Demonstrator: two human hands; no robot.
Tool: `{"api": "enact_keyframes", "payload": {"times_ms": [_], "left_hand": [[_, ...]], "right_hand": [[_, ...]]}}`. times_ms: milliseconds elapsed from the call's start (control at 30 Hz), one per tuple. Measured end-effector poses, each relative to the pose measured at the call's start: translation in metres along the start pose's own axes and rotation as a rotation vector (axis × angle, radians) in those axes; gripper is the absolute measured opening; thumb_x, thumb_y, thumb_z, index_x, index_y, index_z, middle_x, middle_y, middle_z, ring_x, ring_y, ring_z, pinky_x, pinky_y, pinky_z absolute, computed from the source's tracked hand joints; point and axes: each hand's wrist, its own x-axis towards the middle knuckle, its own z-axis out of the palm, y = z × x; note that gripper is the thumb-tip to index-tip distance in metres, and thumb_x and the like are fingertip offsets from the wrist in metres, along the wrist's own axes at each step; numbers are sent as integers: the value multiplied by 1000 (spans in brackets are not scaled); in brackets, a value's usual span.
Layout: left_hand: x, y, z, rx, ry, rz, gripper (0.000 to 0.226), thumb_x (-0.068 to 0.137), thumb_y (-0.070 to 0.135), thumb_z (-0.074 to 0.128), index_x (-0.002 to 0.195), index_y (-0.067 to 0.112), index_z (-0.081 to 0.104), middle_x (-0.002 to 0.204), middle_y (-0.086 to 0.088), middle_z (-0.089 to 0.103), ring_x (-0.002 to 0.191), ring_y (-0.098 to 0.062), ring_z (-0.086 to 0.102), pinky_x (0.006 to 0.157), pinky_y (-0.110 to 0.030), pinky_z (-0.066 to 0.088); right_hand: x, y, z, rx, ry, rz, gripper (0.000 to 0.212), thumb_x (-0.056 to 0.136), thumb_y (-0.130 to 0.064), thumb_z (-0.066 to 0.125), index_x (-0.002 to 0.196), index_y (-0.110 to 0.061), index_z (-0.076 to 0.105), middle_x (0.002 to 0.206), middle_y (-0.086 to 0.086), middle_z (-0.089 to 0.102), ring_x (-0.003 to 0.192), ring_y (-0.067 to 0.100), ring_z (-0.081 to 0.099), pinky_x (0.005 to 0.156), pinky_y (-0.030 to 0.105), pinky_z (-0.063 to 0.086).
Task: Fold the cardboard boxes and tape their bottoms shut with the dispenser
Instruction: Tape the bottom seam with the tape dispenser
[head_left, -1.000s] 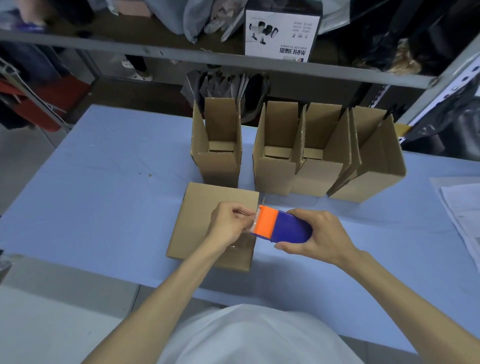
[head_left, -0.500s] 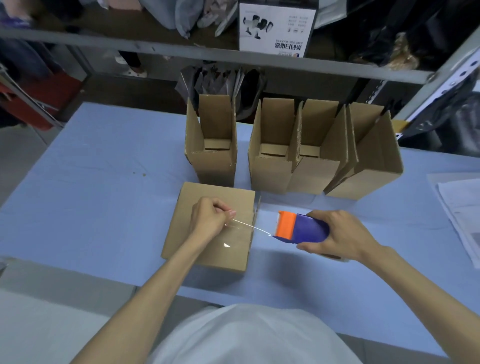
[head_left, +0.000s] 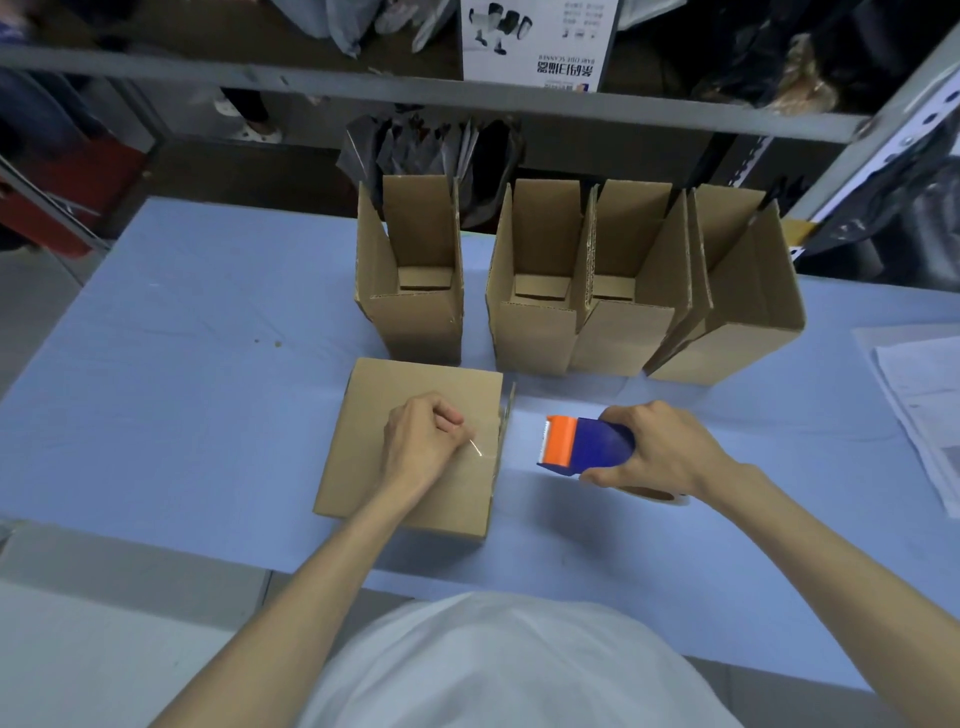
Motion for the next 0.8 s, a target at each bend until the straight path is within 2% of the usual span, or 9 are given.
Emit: {"api": "enact_keyframes", "payload": {"times_ms": [67, 167, 300, 467, 567, 633, 667, 733, 800], "left_hand": [[-1, 0, 1, 25, 6, 6, 15, 73, 25, 79, 71, 24, 64, 61, 11, 65, 73, -12, 64, 69, -28, 52], [-1, 0, 2, 67, 19, 16, 13, 75, 25, 78, 73, 25, 65, 65, 11, 67, 76, -14, 65, 69, -30, 53], [-2, 1, 3, 126, 32, 60, 10, 77, 22, 75, 78, 21, 65, 67, 11, 66, 78, -18, 64, 68, -29, 50], [4, 8, 2, 272, -58, 160, 14, 82, 19, 69, 84, 10, 59, 77, -4, 66, 80, -28, 61, 70, -36, 49], [12, 12, -3, 389, -99, 140, 35, 80, 33, 75, 93, 7, 54, 88, -9, 63, 88, -33, 58, 70, -37, 45], [17, 11, -9, 480, -81, 108, 58, 70, 48, 80, 99, 7, 50, 90, -9, 59, 87, -33, 56, 70, -38, 44], [18, 9, -12, 470, -65, 110, 61, 67, 51, 81, 97, 8, 50, 88, -7, 59, 85, -32, 56, 70, -38, 44], [16, 6, -11, 357, -66, 198, 48, 67, 43, 83, 89, 13, 53, 80, 0, 60, 77, -24, 57, 67, -37, 46], [10, 2, -5, 242, -116, 326, 29, 72, 27, 81, 83, 19, 56, 76, 6, 58, 69, -14, 55, 67, -36, 48]], "right_hand": [[1, 0, 2, -3, -5, -4, 55, 64, -71, 66, 93, -26, 58, 82, -8, 66, 74, 14, 58, 60, 27, 49], [3, -1, 4, -2, 5, -25, 52, 65, -70, 67, 92, -27, 57, 81, -9, 65, 70, 12, 54, 51, 18, 36], [5, -2, 6, -16, -5, -37, 54, 66, -70, 67, 96, -27, 56, 86, -8, 65, 72, 11, 53, 51, 15, 32], [5, -2, 7, -12, -3, -38, 50, 66, -70, 68, 92, -31, 49, 82, -11, 60, 70, 9, 49, 50, 12, 26], [6, -2, 6, -24, -23, -42, 55, 66, -71, 67, 97, -28, 53, 83, -13, 57, 73, 10, 51, 52, 14, 31], [7, -1, 7, -39, -30, -39, 54, 66, -71, 66, 96, -28, 53, 85, -9, 62, 75, 13, 54, 54, 18, 35], [7, -1, 7, -36, -25, -38, 53, 65, -71, 66, 94, -29, 51, 84, -10, 61, 74, 13, 53, 53, 18, 34], [9, -2, 7, -46, -24, -45, 53, 66, -71, 66, 95, -29, 51, 83, -10, 60, 73, 12, 52, 52, 17, 33], [12, -5, 7, -89, -59, -61, 56, 66, -71, 65, 99, -26, 54, 86, -7, 62, 75, 14, 54, 55, 21, 37]]}}
